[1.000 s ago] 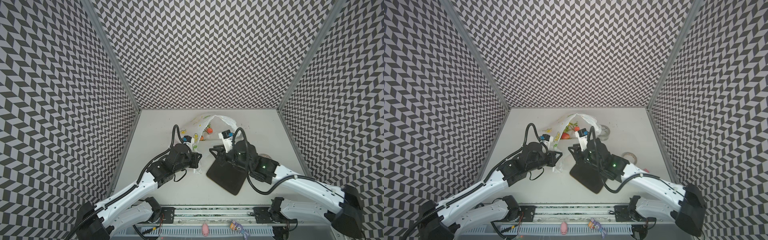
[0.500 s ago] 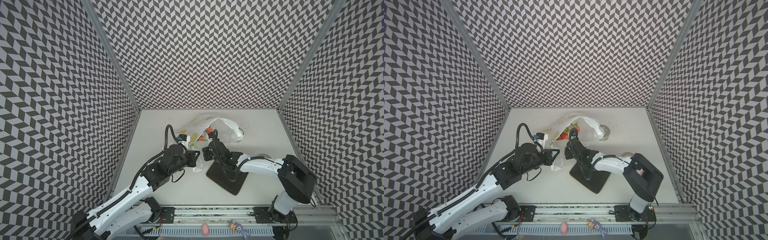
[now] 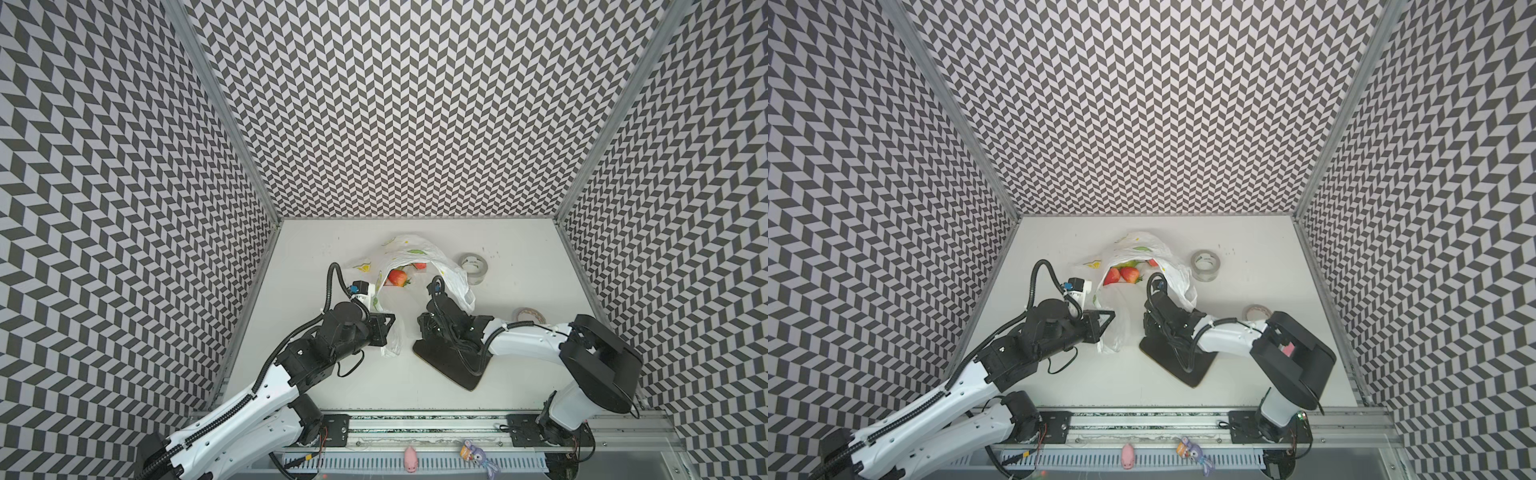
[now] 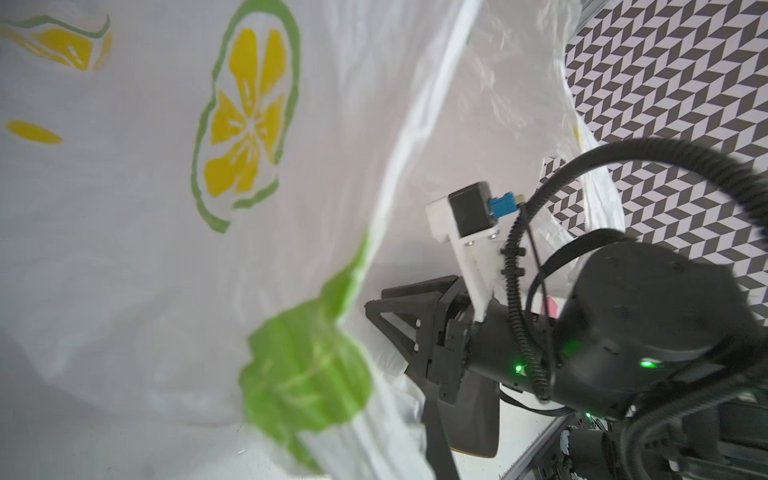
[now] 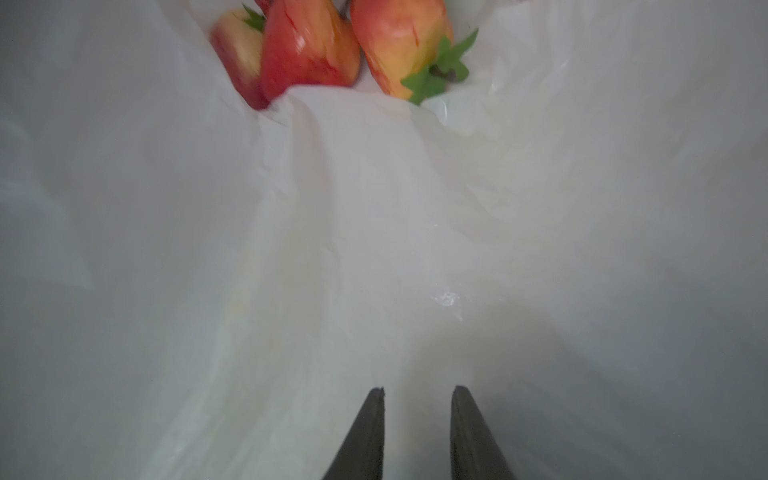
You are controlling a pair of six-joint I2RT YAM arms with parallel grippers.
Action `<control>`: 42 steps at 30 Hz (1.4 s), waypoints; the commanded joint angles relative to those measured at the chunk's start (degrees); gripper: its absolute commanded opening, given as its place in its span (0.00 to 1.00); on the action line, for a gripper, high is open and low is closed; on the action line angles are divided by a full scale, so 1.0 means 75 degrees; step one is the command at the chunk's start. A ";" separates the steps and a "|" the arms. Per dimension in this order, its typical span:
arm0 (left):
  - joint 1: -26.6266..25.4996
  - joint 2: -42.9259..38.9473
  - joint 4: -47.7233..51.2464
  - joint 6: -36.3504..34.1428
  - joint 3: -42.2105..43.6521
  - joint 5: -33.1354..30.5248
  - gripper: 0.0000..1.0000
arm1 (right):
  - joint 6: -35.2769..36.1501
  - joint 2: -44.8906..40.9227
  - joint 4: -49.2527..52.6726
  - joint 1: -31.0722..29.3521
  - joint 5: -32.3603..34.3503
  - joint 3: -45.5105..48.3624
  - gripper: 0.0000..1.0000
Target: Take the fake fruits out of the plastic bag
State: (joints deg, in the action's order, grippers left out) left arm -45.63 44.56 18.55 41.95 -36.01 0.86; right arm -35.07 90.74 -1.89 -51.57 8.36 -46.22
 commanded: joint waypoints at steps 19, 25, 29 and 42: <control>-0.0724 -0.0315 0.0118 0.0412 0.0068 -0.0534 0.00 | -0.3228 0.1955 -0.2472 0.0587 -0.0101 -0.1449 0.46; -0.0760 -0.0356 0.0233 0.0441 -0.0015 -0.0492 0.00 | -0.3426 0.2601 -0.2486 0.0856 0.0104 -0.1982 0.60; -0.0774 -0.0357 0.0468 0.0397 -0.0050 -0.0502 0.00 | -0.3372 0.3017 -0.2206 0.1010 0.0199 -0.2408 0.63; -0.0874 -0.0200 0.0548 0.0266 -0.0255 -0.0160 0.00 | -0.3090 0.4011 -0.2320 0.1257 -0.0463 -0.3184 0.75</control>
State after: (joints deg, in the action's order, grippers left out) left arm -51.75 42.89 21.85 44.47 -35.73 -1.13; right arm -58.15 119.04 -17.17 -42.17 6.00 -67.77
